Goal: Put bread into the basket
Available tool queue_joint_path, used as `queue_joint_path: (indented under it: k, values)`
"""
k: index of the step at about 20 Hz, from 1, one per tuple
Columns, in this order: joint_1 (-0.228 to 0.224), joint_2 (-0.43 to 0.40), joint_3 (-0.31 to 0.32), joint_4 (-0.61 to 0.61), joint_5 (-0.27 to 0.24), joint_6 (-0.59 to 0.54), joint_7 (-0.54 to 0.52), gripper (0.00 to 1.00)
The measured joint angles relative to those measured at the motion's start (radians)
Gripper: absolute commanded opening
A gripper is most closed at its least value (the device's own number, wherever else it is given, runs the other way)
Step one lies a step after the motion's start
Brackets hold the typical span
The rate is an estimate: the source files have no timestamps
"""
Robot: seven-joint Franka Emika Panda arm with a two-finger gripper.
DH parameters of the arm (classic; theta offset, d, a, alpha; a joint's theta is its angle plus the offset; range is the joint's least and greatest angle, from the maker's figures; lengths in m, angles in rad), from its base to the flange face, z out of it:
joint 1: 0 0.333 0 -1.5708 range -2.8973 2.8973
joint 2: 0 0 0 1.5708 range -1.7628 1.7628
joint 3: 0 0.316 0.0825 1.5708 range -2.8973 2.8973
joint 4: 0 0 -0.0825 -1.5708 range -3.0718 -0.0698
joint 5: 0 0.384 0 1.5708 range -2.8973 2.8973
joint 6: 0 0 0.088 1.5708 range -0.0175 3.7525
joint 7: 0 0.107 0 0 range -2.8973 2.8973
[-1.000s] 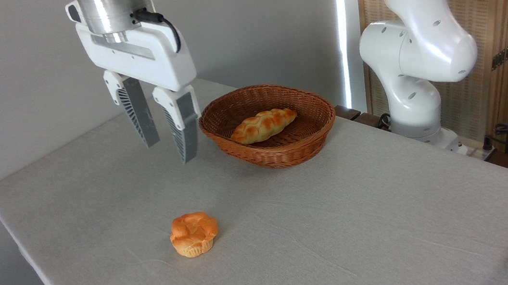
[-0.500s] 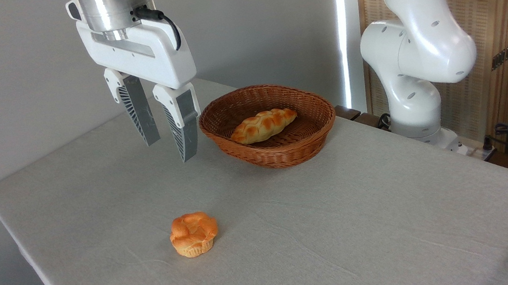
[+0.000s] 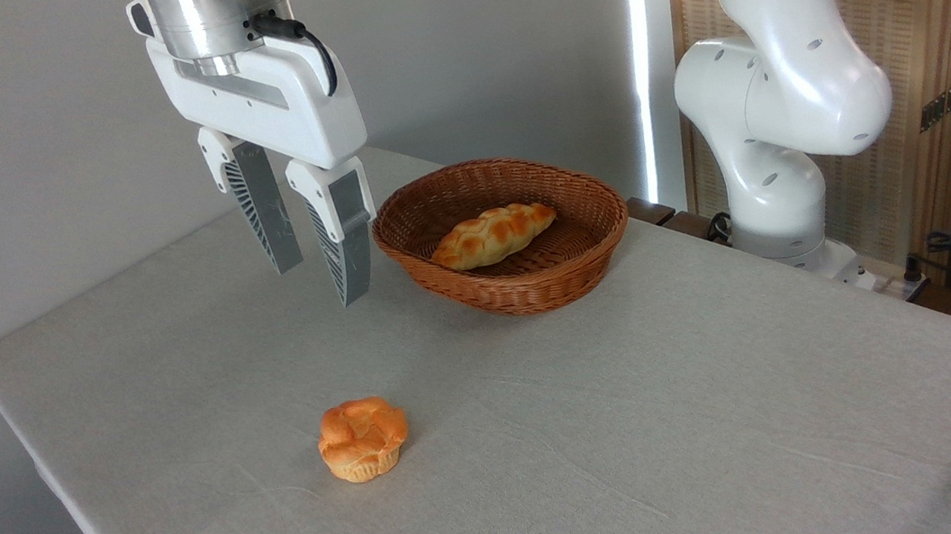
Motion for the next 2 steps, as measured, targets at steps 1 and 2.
queue_joint_path:
  k: [1, 2]
  values:
    - [-0.001, 0.0, 0.0, 0.0, 0.018, 0.0, 0.0, 1.0]
    - [-0.004, 0.0, -0.001, 0.0, 0.032, 0.0, 0.0, 1.0]
